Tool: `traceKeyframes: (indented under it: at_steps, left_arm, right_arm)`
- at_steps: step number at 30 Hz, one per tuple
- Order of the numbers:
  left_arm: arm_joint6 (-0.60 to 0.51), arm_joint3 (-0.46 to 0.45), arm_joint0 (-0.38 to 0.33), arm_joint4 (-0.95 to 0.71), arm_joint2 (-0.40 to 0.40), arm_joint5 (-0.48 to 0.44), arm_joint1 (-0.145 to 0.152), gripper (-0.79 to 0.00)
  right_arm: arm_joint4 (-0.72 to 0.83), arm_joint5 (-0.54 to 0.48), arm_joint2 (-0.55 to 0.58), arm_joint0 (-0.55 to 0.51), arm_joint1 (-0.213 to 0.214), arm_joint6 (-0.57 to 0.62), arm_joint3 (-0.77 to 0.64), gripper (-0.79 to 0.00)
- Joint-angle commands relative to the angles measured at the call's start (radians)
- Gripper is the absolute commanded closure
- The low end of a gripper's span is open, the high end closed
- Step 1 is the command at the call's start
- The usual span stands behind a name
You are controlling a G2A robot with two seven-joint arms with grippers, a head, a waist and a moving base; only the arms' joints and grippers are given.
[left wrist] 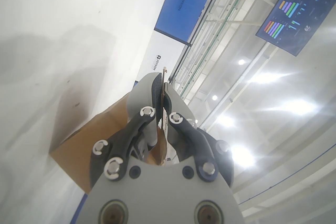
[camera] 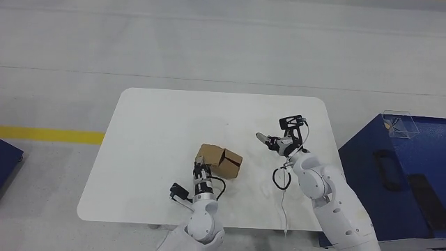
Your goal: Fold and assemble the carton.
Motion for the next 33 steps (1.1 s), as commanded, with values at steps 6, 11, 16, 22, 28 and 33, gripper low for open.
traceKeyframes:
  at_steps: [6, 11, 16, 22, 28, 33]
  left_arm:
    - [-0.036, 0.043, 0.004, 0.022, -0.038, 0.003, -0.019, 0.0]
    - [-0.026, 0.063, 0.009, 0.095, -0.07, -0.006, -0.026, -0.785]
    - [-0.02, 0.07, 0.019, 0.174, -0.105, -0.084, -0.032, -0.785]
    - [-0.012, 0.113, 0.027, 0.344, -0.132, -0.236, -0.04, -0.785]
    - [-0.023, 0.161, 0.023, 0.46, -0.158, -0.352, -0.054, -0.785]
    - [-0.063, 0.177, 0.028, 0.501, -0.173, -0.444, -0.066, -0.785]
  right_arm:
    - [0.001, 0.003, 0.0, 0.0, -0.002, 0.001, 0.001, -0.785]
    - [0.005, 0.005, -0.001, 0.002, -0.004, -0.001, 0.009, -0.785]
    - [0.007, 0.004, -0.004, 0.003, -0.006, -0.003, 0.015, -0.785]
    - [0.012, 0.0, -0.001, -0.001, -0.006, -0.004, 0.01, -0.785]
    - [0.014, -0.001, 0.005, -0.011, -0.006, -0.003, 0.001, -0.785]
    - [0.017, -0.004, 0.012, -0.019, -0.006, -0.006, -0.003, -0.785]
